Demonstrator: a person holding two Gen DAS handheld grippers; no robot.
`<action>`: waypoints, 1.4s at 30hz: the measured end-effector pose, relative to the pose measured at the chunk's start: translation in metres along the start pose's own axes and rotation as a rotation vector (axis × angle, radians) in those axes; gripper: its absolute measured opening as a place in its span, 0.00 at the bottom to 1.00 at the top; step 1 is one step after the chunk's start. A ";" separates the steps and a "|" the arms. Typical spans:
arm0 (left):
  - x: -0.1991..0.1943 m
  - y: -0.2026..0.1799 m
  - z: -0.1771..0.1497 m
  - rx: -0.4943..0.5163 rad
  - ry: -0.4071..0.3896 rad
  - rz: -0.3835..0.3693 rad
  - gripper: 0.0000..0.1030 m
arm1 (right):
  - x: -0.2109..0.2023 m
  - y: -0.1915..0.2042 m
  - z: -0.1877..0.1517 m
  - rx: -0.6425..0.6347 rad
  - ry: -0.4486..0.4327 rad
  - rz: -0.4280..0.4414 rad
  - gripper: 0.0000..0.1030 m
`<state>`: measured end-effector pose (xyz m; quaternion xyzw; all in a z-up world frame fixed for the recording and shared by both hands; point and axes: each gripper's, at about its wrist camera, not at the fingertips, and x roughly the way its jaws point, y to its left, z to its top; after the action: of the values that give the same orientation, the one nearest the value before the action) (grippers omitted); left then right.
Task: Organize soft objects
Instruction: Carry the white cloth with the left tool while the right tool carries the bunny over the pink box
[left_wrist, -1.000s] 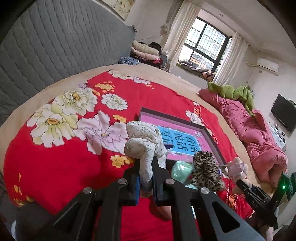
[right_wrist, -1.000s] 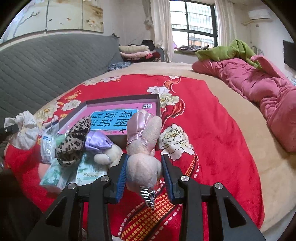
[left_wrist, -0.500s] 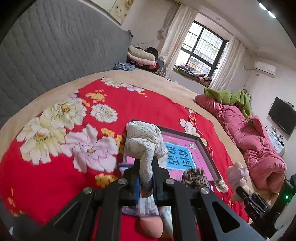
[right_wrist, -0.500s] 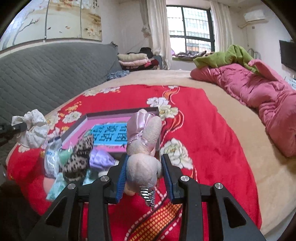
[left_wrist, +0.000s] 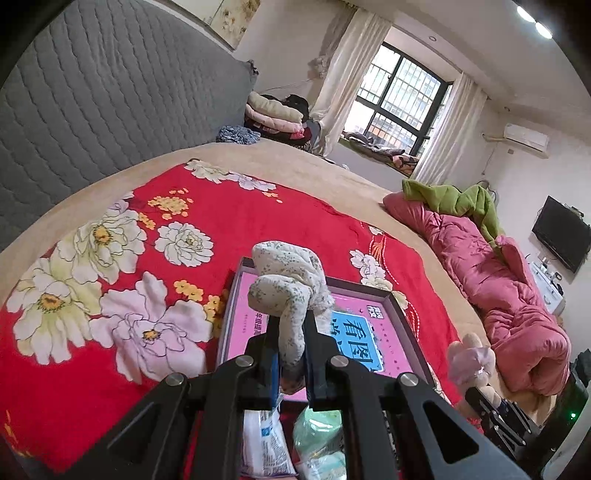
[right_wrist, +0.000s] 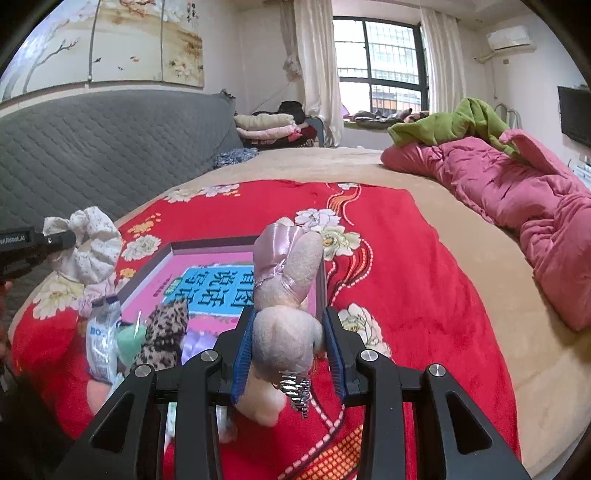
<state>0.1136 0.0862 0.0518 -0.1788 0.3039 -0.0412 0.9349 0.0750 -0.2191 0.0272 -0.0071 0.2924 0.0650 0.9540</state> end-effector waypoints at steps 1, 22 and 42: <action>0.003 -0.001 0.001 0.003 0.001 -0.005 0.10 | 0.002 0.000 0.002 0.002 -0.002 -0.001 0.36; 0.081 0.020 -0.003 -0.042 0.153 -0.085 0.10 | 0.040 0.004 0.022 0.004 0.019 -0.034 0.36; 0.116 0.030 -0.016 -0.009 0.291 -0.076 0.10 | 0.087 0.015 0.028 -0.024 0.115 -0.052 0.36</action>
<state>0.1977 0.0875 -0.0350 -0.1866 0.4292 -0.1008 0.8780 0.1595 -0.1920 0.0022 -0.0297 0.3456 0.0434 0.9369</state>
